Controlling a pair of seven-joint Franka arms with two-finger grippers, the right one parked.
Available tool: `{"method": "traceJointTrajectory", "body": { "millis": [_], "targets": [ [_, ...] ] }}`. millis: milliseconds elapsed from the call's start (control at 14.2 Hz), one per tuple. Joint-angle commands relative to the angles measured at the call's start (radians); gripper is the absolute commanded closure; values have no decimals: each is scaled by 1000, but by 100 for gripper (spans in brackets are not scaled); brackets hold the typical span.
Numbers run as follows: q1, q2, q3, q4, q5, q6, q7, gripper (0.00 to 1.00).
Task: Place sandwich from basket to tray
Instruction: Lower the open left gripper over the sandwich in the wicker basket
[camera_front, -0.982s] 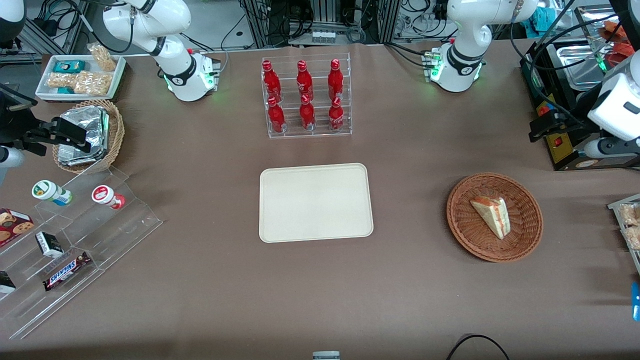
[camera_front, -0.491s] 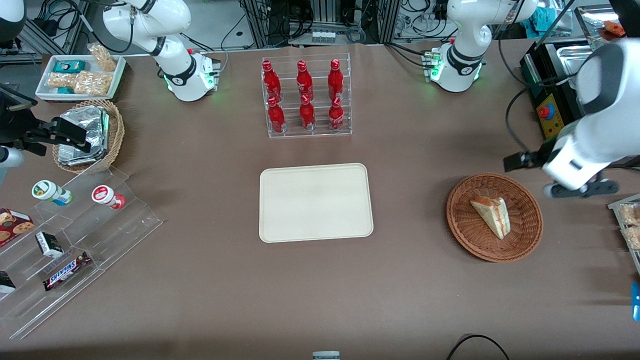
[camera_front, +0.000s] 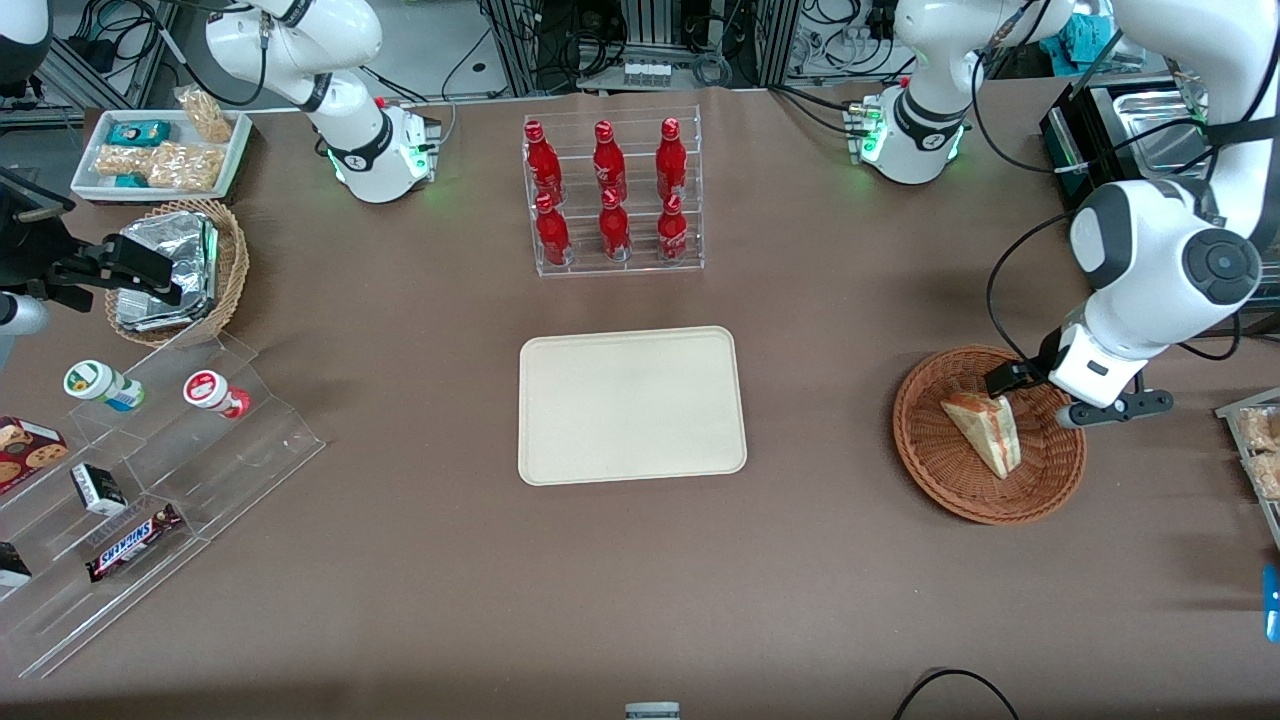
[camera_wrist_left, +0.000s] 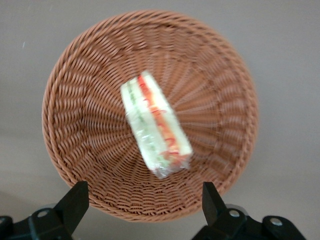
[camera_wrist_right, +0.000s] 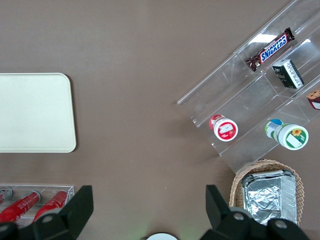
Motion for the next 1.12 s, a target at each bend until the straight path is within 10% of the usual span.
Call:
{"method": "traceJointTrajectory", "body": {
  "millis": [0,561,772,1053],
  "targets": [
    [3,22,-4,-12,-10,55,-208,0],
    [-23,163,-13,55,-24,126,-499,5],
    [-24,195,-13,66,-16,125,-482,85],
    [-58,188,-12,89,10,108,-421,93]
  ]
}}
